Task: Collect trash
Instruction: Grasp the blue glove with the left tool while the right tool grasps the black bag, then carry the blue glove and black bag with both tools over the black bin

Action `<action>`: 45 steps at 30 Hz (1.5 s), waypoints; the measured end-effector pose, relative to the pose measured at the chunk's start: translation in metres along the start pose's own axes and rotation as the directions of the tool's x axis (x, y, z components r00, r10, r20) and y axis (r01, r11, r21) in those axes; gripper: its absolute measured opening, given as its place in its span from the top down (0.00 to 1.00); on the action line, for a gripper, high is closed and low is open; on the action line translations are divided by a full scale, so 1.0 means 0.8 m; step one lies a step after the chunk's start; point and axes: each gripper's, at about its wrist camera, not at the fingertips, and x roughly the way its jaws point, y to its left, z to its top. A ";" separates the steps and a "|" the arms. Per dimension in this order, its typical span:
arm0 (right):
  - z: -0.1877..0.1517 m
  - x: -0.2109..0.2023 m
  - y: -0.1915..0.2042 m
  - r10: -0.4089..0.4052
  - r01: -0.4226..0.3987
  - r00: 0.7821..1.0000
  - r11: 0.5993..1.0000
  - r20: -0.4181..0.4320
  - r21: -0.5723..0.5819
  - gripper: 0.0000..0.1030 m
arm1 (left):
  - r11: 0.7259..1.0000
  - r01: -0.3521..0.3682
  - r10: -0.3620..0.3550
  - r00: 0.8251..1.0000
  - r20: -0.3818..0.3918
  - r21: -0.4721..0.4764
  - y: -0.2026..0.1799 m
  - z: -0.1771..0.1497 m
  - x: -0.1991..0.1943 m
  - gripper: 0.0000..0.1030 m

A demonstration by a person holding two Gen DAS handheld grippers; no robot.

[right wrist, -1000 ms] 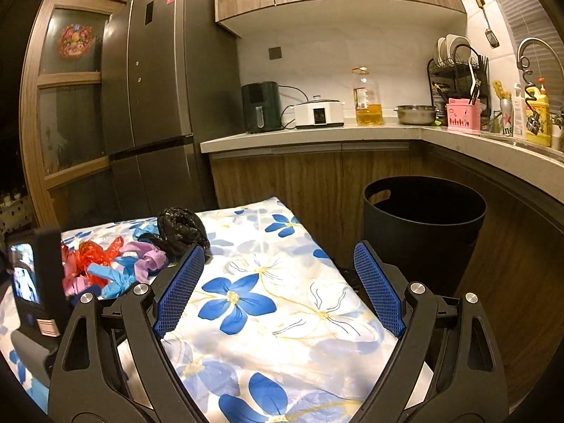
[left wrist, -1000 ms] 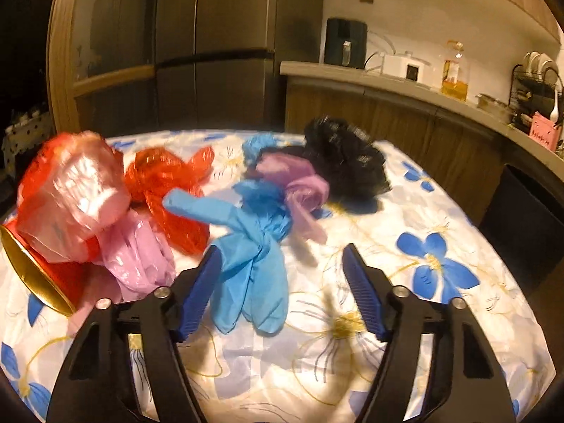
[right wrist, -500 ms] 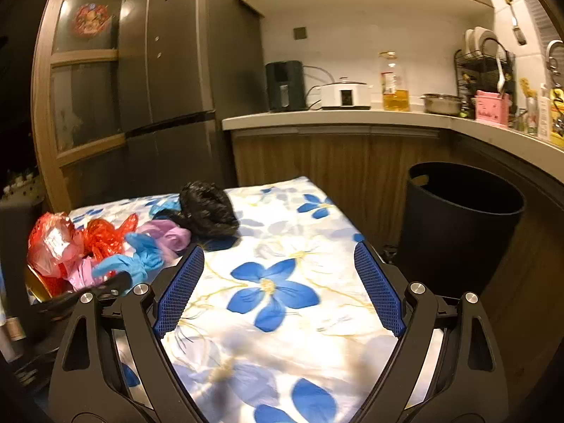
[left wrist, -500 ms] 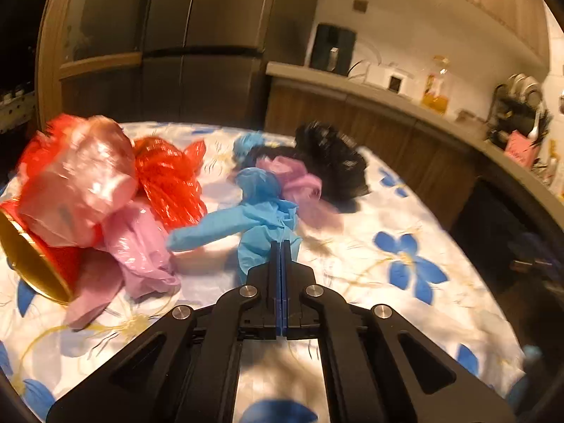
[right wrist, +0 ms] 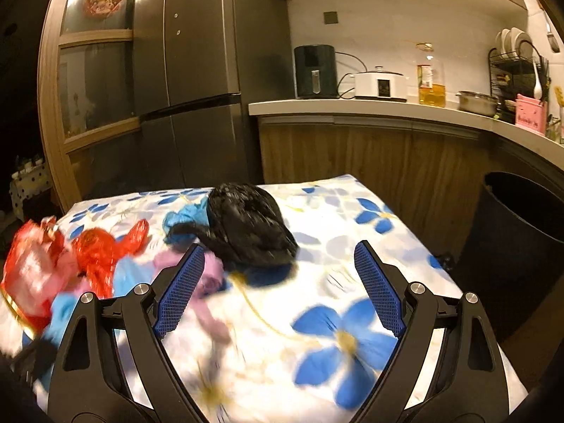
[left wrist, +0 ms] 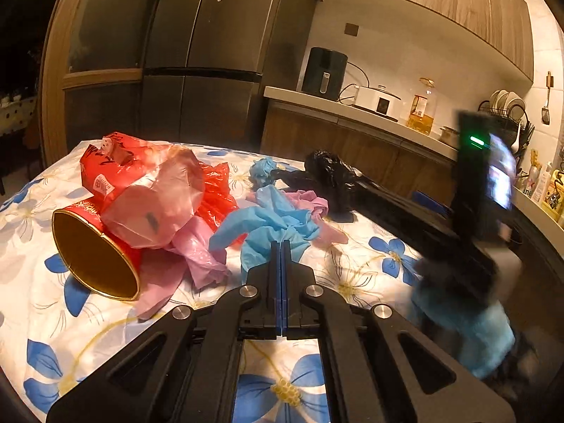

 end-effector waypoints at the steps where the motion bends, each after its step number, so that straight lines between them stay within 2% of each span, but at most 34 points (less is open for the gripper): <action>1: 0.003 0.010 0.004 0.002 -0.002 1.000 1.000 -0.006 -0.005 0.17 | 1.000 0.003 -0.003 1.000 -0.001 0.000 0.001 0.000 0.000 1.00; 4: 0.011 0.032 0.011 0.007 -0.008 1.000 1.000 -0.024 -0.014 0.22 | 1.000 0.007 -0.007 1.000 -0.010 0.001 0.005 0.001 0.003 1.00; 7: 0.013 0.046 0.014 0.012 -0.013 0.999 1.000 -0.043 -0.019 0.32 | 1.000 0.009 -0.009 1.000 -0.017 0.000 0.009 0.001 0.006 1.00; 10: 0.012 0.054 0.019 0.018 -0.021 0.998 0.999 -0.066 -0.035 0.47 | 1.000 0.007 -0.007 1.000 -0.019 0.002 0.009 0.001 0.006 1.00; 12: 0.010 0.056 0.021 0.028 -0.031 0.997 0.999 -0.075 -0.042 0.69 | 1.000 0.007 -0.007 1.000 -0.021 0.002 0.008 0.001 0.006 1.00; 13: 0.009 0.055 0.021 0.036 -0.040 0.996 0.998 -0.080 -0.047 0.75 | 1.000 0.007 -0.007 1.000 -0.023 0.001 0.008 0.000 0.003 1.00; 14: 0.009 0.055 0.022 0.041 -0.046 0.996 0.998 -0.082 -0.051 0.88 | 1.000 0.009 -0.009 1.000 -0.026 -0.002 0.006 0.000 0.003 1.00; 15: 0.008 0.052 0.022 0.044 -0.049 0.996 0.997 -0.080 -0.057 0.94 | 1.000 0.013 -0.014 0.999 -0.029 -0.005 0.005 0.001 0.002 1.00; 24: 0.018 -0.022 -0.013 0.044 -0.044 0.999 0.999 0.032 -0.017 0.97 | 0.999 0.012 -0.012 1.000 0.010 0.031 -0.015 0.011 -0.017 1.00; 36: -0.002 -0.131 -0.069 0.018 -0.018 0.996 1.000 0.092 -0.003 0.97 | 0.997 0.054 -0.057 0.997 0.049 0.057 -0.058 0.026 -0.036 1.00; 45: -0.001 -0.173 -0.119 -0.038 0.034 0.991 0.999 0.132 0.036 0.97 | 0.989 0.107 -0.115 0.991 0.072 0.104 -0.109 0.041 -0.036 1.00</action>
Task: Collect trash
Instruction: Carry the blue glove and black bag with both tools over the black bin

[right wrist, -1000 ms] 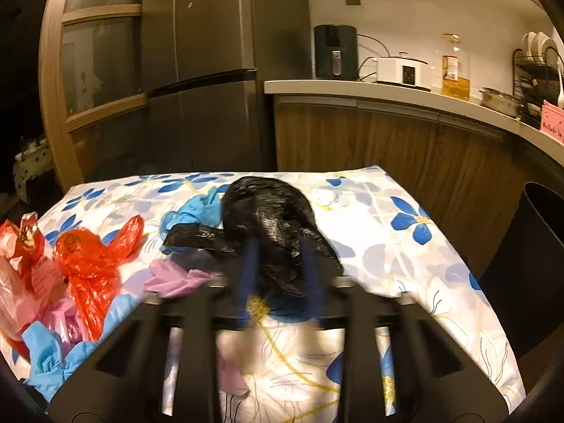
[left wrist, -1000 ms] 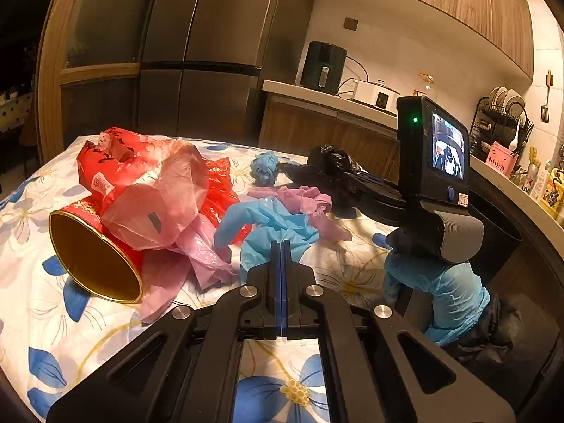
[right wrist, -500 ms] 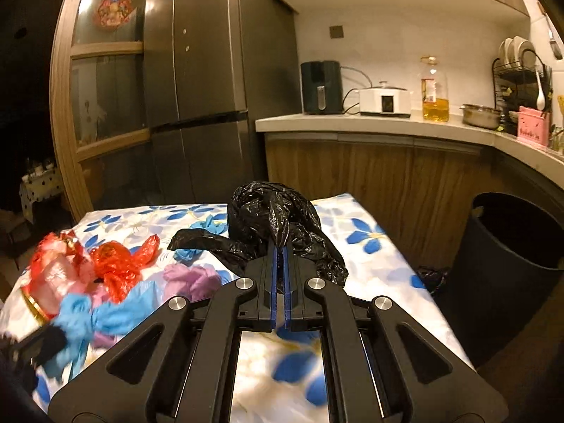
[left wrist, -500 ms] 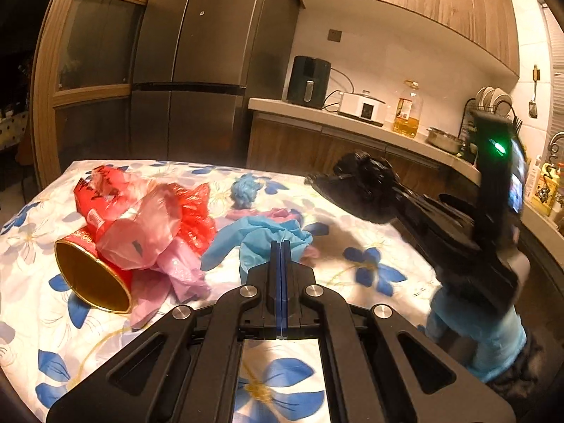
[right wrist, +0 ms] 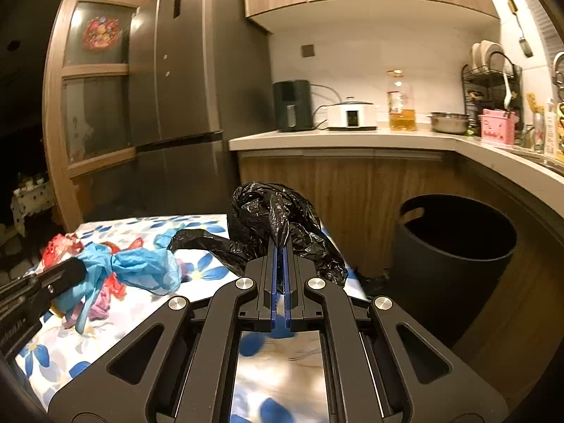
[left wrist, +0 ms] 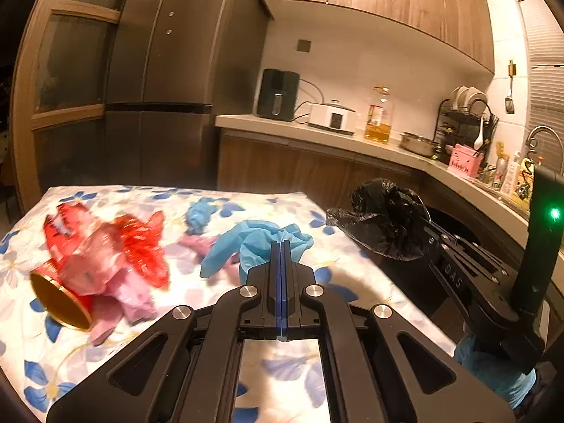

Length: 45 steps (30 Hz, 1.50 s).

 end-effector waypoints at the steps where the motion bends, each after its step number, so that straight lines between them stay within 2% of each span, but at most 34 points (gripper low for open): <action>1: 0.002 -0.003 -0.007 -0.010 0.010 1.000 1.000 0.007 0.004 0.97 | 1.000 0.007 -0.007 1.000 0.001 0.005 -0.006 0.003 0.003 1.00; 15: 0.019 -0.025 -0.092 -0.141 0.138 0.988 0.989 0.057 0.052 0.97 | 0.989 0.105 -0.108 0.994 0.024 0.103 -0.093 0.035 0.046 1.00; 23: 0.031 -0.028 -0.150 -0.236 0.229 0.968 0.970 0.082 0.086 0.97 | 0.974 0.173 -0.179 0.984 0.022 0.148 -0.146 0.052 0.079 1.00; 29: 0.041 -0.027 -0.194 -0.294 0.283 0.951 0.952 0.100 0.113 0.97 | 0.955 0.241 -0.249 0.968 0.023 0.170 -0.197 0.068 0.107 1.00; 36: 0.048 -0.022 -0.229 -0.324 0.309 0.940 0.942 0.110 0.132 0.97 | 0.936 0.301 -0.312 0.949 0.036 0.185 -0.241 0.070 0.139 1.00; 45: 0.050 0.009 -0.259 -0.340 0.329 0.938 0.935 0.075 0.130 0.97 | 0.922 0.346 -0.348 0.937 -0.020 0.171 -0.272 0.061 0.188 1.00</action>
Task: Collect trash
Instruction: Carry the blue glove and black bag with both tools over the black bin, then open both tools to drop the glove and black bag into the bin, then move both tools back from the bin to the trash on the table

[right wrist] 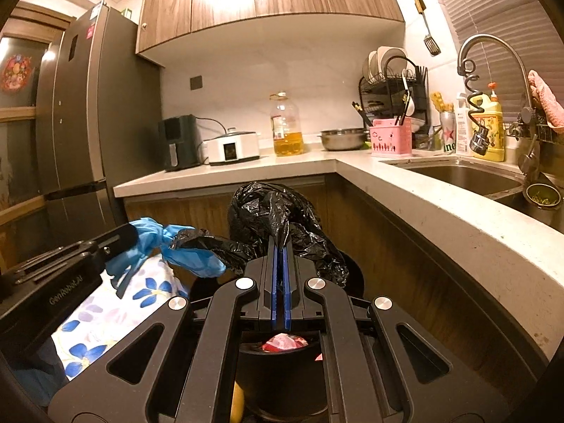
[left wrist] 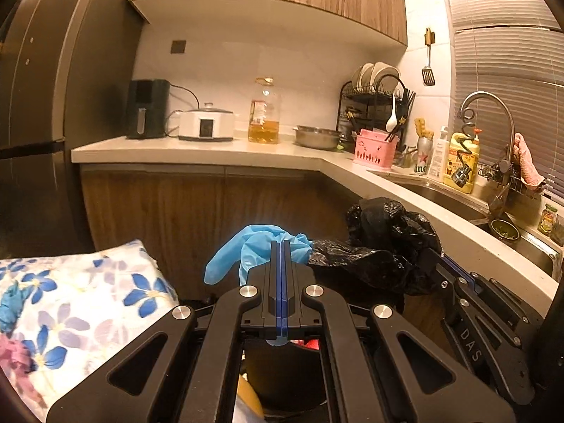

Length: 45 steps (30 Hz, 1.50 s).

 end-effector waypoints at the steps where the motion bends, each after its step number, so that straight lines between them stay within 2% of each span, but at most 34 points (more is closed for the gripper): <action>1: -0.001 0.004 -0.001 0.000 0.000 1.000 1.000 -0.005 0.001 0.97 | 1.000 0.006 -0.006 1.000 -0.005 0.001 -0.002 -0.001 0.005 1.00; 9: -0.007 0.032 -0.013 -0.003 0.003 0.999 1.000 -0.046 0.012 0.97 | 0.998 0.064 -0.063 0.997 -0.034 0.018 -0.010 -0.012 0.036 1.00; 13: -0.009 0.039 -0.016 0.001 0.000 0.998 1.000 -0.057 0.018 0.97 | 0.998 0.065 -0.063 0.997 -0.045 0.026 -0.010 -0.016 0.044 1.00; 15: -0.011 0.043 -0.017 0.001 0.000 0.998 1.000 -0.065 0.018 0.96 | 0.998 0.063 -0.062 0.997 -0.053 0.026 -0.009 -0.017 0.046 0.96; 17: -0.013 0.047 -0.018 0.006 -0.004 0.997 1.000 -0.080 0.026 0.96 | 0.998 0.056 -0.054 0.997 -0.059 0.024 -0.006 -0.020 0.047 0.78; 18: -0.014 0.049 -0.018 0.002 0.000 0.996 1.000 -0.086 0.027 0.95 | 0.998 0.055 -0.053 0.997 -0.059 0.021 -0.005 -0.020 0.048 0.74; 21: -0.016 0.051 -0.019 -0.006 0.009 0.996 1.000 -0.093 0.030 0.87 | 0.999 0.034 -0.034 0.998 -0.055 0.012 0.002 -0.022 0.044 0.60; 22: -0.017 0.051 -0.020 -0.009 0.012 0.995 0.999 -0.096 0.032 0.84 | 1.000 0.025 -0.024 0.998 -0.052 0.008 0.005 -0.023 0.042 0.51; 24: -0.018 0.050 -0.021 -0.011 0.015 0.995 0.999 -0.097 0.035 0.73 | 1.000 0.008 -0.008 0.999 -0.050 -0.004 0.012 -0.026 0.038 0.44; 26: -0.019 0.048 -0.021 -0.016 0.020 0.995 0.999 -0.096 0.038 0.66 | 1.000 -0.015 0.015 0.999 -0.052 -0.012 0.018 -0.029 0.034 0.35; 32: -0.026 0.033 -0.020 -0.031 0.036 0.994 0.998 -0.109 0.043 0.47 | 0.997 -0.082 0.082 0.995 -0.058 -0.007 0.033 -0.038 0.016 0.21; 38: -0.032 0.014 -0.009 -0.024 0.028 0.991 0.999 -0.131 0.026 0.28 | 0.994 -0.109 0.108 0.992 -0.063 -0.016 0.042 -0.052 -0.015 0.14; 42: -0.036 -0.003 0.000 -0.017 0.020 0.990 1.000 -0.142 0.021 0.22 | 0.990 -0.138 0.137 0.989 -0.059 -0.023 0.052 -0.063 -0.040 0.07; 45: -0.039 -0.015 0.007 -0.013 0.016 0.989 1.000 -0.146 0.019 0.21 | 0.987 -0.156 0.154 0.986 -0.060 -0.040 0.061 -0.068 -0.058 0.06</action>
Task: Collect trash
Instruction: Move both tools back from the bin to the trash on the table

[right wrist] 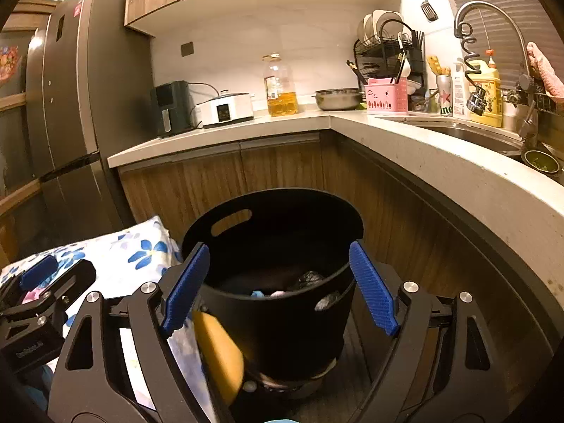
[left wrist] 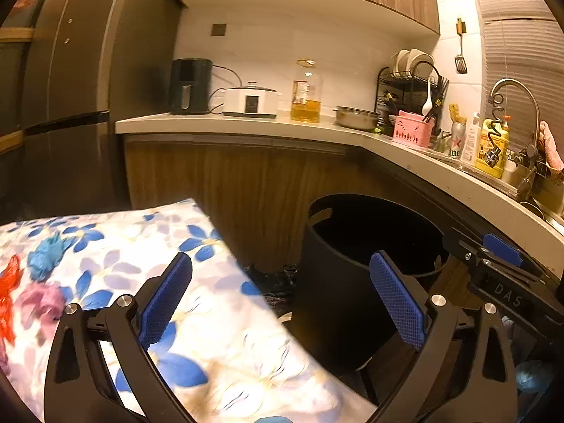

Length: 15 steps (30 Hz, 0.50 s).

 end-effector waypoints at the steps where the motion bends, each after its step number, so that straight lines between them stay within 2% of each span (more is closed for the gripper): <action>1: -0.001 -0.005 0.004 0.002 -0.002 1.000 1.000 -0.001 0.000 0.21 | 1.000 -0.010 0.010 1.000 -0.002 -0.004 0.004 -0.001 -0.005 0.06; 9: -0.012 -0.046 0.030 0.007 -0.007 0.999 1.000 0.034 -0.007 0.18 | 0.996 -0.077 0.078 0.997 0.017 -0.038 0.039 -0.015 -0.052 0.06; 15: -0.021 -0.070 0.055 0.031 -0.030 0.998 0.999 0.052 -0.017 0.18 | 0.987 -0.152 0.154 0.987 0.049 -0.055 0.065 -0.022 -0.090 0.06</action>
